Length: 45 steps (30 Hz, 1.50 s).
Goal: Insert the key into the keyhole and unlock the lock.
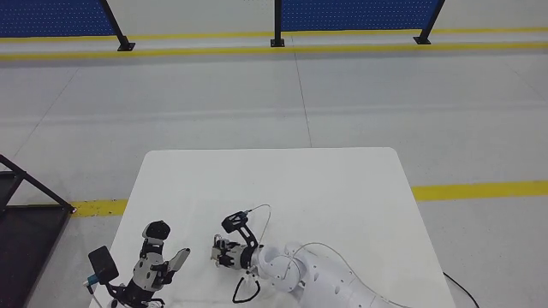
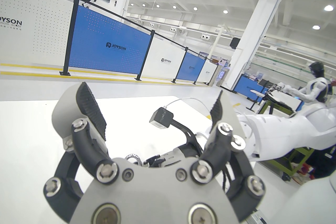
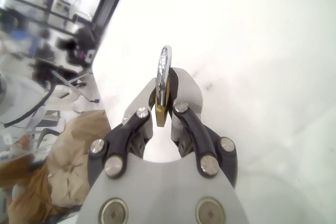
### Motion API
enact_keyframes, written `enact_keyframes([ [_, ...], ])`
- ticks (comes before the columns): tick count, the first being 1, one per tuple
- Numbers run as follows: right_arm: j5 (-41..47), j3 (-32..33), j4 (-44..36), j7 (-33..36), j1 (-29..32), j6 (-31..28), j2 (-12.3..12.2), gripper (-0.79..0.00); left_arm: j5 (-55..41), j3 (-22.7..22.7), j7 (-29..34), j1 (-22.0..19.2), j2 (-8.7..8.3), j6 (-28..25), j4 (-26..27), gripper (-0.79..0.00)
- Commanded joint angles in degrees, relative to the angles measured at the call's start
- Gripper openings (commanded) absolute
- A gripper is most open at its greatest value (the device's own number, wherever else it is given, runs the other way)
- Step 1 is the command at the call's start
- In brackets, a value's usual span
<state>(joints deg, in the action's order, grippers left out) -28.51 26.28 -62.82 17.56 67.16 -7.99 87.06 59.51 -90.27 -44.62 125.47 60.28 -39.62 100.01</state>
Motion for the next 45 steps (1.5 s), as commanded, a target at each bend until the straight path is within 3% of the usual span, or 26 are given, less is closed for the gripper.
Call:
enact_keyframes([
  [1,-0.66,-0.37,0.35,-0.26,-0.12,0.37,0.33,0.000,0.00,0.00,0.00,0.00,0.00,0.00,0.00,0.000],
  [9,-5.67,0.12,-2.19,-3.25,1.52,2.59,-0.08,0.000,0.00,0.00,0.00,0.00,0.00,0.00,0.00,0.000],
  [16,-13.65,4.19,-10.76,-7.65,7.08,3.21,-3.60,0.000,0.00,0.00,0.00,0.00,0.00,0.00,0.00,0.000],
  [26,-29.91,20.19,-33.56,-20.05,28.69,-5.15,-13.32,0.000,0.00,0.00,0.00,0.00,0.00,0.00,0.00,0.000],
  [32,-34.10,30.29,-42.14,-30.34,41.02,-13.39,-17.09,0.000,0.00,0.00,0.00,0.00,0.00,0.00,0.00,0.000],
  [45,-34.06,30.96,-42.31,-30.71,41.51,-13.52,-17.24,0.000,0.12,-0.01,0.34,-0.20,0.04,0.31,0.02,0.000],
])
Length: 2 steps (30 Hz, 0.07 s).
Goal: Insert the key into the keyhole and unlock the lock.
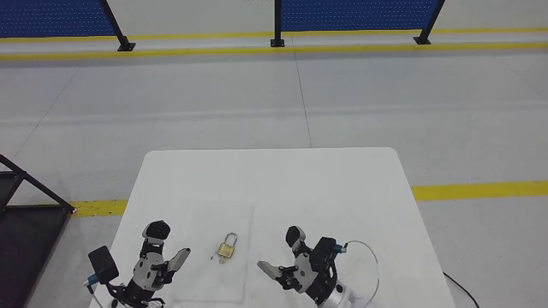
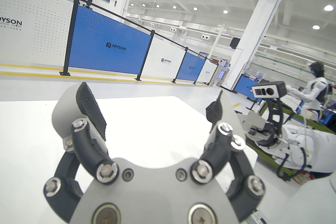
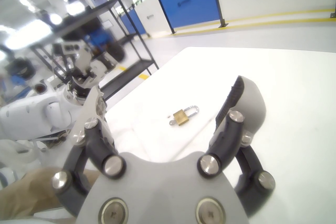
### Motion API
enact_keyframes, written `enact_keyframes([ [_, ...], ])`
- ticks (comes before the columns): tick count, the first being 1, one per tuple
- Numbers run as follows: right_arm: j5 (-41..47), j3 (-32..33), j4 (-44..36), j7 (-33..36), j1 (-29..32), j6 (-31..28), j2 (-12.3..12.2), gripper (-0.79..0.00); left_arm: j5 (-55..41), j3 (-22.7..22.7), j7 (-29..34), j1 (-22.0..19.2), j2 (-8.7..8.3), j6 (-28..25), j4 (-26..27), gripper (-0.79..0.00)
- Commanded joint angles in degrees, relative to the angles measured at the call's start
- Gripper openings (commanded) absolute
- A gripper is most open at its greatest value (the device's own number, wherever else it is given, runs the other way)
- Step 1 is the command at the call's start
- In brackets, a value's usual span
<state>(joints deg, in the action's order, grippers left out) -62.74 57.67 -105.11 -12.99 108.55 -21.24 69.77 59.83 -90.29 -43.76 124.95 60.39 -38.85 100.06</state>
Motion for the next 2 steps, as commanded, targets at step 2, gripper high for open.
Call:
enact_keyframes([
  [2,-0.24,0.60,0.03,0.23,-0.16,0.37,-0.07,0.000,0.28,-0.02,0.74,-0.44,0.10,0.66,0.05,0.000],
])
